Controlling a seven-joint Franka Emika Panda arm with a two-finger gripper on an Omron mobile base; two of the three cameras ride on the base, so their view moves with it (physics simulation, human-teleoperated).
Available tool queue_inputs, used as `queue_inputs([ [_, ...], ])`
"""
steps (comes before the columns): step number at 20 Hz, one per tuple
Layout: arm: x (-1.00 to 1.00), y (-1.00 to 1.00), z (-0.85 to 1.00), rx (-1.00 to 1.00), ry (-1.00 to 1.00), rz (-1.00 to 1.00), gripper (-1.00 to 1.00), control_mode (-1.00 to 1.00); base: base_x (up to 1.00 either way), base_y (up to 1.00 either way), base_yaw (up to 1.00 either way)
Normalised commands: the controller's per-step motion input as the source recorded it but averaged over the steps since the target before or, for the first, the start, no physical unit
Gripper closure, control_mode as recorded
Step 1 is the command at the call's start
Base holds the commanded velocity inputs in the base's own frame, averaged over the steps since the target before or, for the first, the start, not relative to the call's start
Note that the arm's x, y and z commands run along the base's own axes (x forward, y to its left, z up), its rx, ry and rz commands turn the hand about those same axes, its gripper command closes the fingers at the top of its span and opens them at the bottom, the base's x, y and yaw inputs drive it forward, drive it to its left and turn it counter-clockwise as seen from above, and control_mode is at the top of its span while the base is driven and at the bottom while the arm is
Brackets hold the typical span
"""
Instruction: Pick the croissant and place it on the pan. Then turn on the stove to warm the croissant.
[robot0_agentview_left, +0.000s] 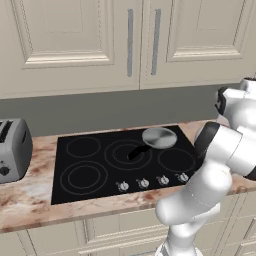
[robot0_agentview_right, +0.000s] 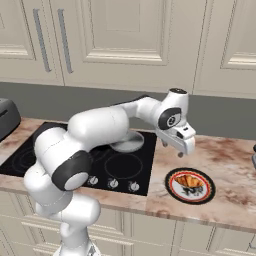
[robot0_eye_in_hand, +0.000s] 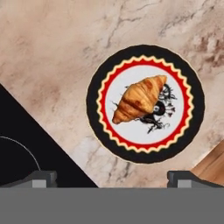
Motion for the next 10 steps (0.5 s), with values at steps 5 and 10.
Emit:
queue_inputs([
  [5, 0.0, -0.35, -0.39, 0.0, 0.04, 0.0, -1.0, -1.0, 0.0, 0.0, 0.0],
  [10, 0.0, -0.08, -0.14, -0.01, 0.0, 0.0, -1.0, -1.0, 0.0, 0.0, 0.0],
])
